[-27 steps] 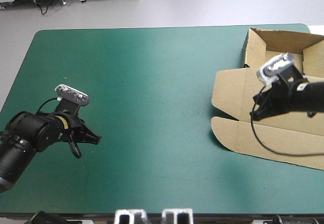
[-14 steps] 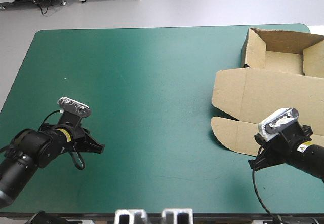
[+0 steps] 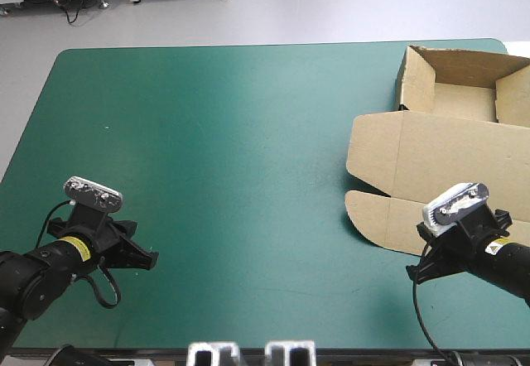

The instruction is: Fold the box

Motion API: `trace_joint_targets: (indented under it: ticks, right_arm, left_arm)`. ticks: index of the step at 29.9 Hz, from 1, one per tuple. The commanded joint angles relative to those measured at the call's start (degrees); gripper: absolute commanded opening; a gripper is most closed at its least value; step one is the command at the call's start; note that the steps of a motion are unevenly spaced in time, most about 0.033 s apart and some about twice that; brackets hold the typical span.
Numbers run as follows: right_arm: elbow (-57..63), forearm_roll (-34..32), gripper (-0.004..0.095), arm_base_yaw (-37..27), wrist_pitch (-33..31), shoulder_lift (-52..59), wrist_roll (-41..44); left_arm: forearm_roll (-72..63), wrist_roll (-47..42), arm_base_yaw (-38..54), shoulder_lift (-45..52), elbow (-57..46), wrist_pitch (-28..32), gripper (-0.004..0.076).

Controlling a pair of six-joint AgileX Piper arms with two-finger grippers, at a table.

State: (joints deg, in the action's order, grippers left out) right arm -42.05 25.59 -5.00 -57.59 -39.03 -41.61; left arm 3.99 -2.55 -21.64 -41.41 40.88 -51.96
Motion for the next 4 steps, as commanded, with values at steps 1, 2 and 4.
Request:
trace_joint_targets:
  ticks: [1, 2, 4]
  right_arm:
    - [-1.2, 0.3, -0.0024, 0.0, -0.7, 0.0, 0.6]
    - [-1.2, 0.0, -0.0024, 0.0, -0.8, 0.0, 0.9]
    - [-1.2, -0.9, -0.0024, 0.0, -0.7, 0.0, 1.5]
  left_arm:
    - [-1.5, -0.4, -0.1, 0.0, 1.4, 1.1, -0.0011]
    - [-1.9, -0.4, -0.1, 0.0, 1.4, 0.9, -0.0011]
    - [-3.1, -0.4, -0.1, 0.0, 1.4, 0.9, -0.0011]
